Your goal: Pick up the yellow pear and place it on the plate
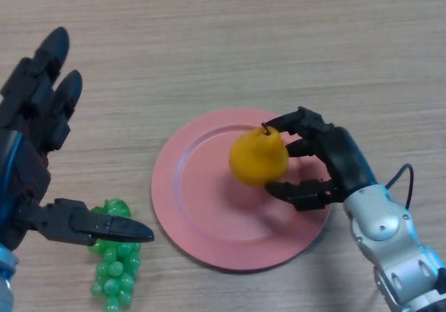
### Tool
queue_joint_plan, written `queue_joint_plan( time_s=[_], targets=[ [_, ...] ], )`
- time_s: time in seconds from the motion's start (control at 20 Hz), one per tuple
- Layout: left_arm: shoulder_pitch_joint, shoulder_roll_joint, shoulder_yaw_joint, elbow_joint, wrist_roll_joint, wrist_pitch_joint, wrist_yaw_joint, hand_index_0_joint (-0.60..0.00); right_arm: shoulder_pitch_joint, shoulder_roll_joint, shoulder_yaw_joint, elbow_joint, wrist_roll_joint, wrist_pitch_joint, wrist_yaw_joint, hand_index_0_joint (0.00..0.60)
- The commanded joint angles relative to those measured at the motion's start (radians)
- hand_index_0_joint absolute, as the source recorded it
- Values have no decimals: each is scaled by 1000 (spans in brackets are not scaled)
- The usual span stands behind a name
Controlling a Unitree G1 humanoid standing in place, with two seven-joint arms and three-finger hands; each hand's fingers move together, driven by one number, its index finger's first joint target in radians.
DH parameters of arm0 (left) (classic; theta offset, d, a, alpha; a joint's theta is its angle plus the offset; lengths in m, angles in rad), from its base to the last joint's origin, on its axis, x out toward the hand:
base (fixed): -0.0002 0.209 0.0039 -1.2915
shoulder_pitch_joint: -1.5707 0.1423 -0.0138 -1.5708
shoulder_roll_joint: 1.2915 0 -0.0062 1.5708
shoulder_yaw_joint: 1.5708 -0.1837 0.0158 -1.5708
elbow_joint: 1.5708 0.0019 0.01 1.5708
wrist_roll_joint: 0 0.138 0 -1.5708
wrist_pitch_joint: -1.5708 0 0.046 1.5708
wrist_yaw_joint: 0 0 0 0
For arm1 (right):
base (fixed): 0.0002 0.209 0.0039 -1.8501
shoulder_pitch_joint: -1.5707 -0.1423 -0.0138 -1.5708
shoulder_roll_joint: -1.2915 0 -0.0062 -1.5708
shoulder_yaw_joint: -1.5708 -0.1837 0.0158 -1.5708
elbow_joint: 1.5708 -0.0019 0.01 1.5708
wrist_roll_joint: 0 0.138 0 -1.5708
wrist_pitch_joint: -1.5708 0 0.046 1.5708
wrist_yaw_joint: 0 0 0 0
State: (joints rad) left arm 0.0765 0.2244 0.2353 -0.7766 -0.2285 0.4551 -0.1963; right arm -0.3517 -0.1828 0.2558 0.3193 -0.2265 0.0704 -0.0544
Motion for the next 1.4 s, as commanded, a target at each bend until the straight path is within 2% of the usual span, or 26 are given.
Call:
queue_joint_plan(
  time_s=[0.05, 0.15, 0.25, 0.3, 0.35, 0.4, 0.55, 0.7, 0.85, 1.0, 1.1, 1.2, 1.3, 1.4],
  targets=[
    [-23, 29, 53, -55, -30, -154, 5, 0, -41, -7, -15, -45, -145, -179, -16, 600],
    [-21, 29, 51, -50, -33, -150, 0, 0, -27, -7, -9, -62, -181, -165, 9, 600],
    [-21, 30, 51, -45, -30, -153, -3, 0, -25, -7, -8, -73, -167, -164, 12, 400],
    [-22, 31, 50, -39, -26, -160, -7, 0, -23, -7, -7, -93, -145, -163, 16, 248],
    [-21, 31, 46, -33, -18, -168, -10, 0, -21, -7, -8, -120, -119, -162, 20, 150],
    [-23, 31, 30, -20, 6, -178, -13, 0, -10, -7, -19, -199, -45, -143, 35, 0],
    [-42, 32, 10, -10, 5, -161, -5, 0, 19, -7, -66, -306, 38, -87, 73, 0],
    [-56, 42, 34, -31, -67, -100, -7, 0, 37, -7, -132, -508, 139, 57, 133, 0],
    [-57, 49, 32, 0, -50, -138, -20, 0, 72, -11, -227, -668, 225, 153, 187, 0],
    [-71, 48, 6, 50, -5, -199, -27, 0, 145, -61, -302, -813, 274, 163, 203, 0],
    [-85, 51, 3, 66, -24, -189, -17, 0, 209, -80, -338, -894, 299, 170, 228, 0],
    [-99, 55, -6, 95, -17, -225, -14, 0, 277, -86, -366, -956, 307, 160, 261, 0],
    [-118, 84, 5, 95, 0, -179, -45, 0, 341, -81, -375, -988, 294, 148, 293, 0],
    [-140, 76, 24, 113, -42, -175, -21, 0, 377, -70, -378, -1026, 284, 147, 305, 0]
  ],
)
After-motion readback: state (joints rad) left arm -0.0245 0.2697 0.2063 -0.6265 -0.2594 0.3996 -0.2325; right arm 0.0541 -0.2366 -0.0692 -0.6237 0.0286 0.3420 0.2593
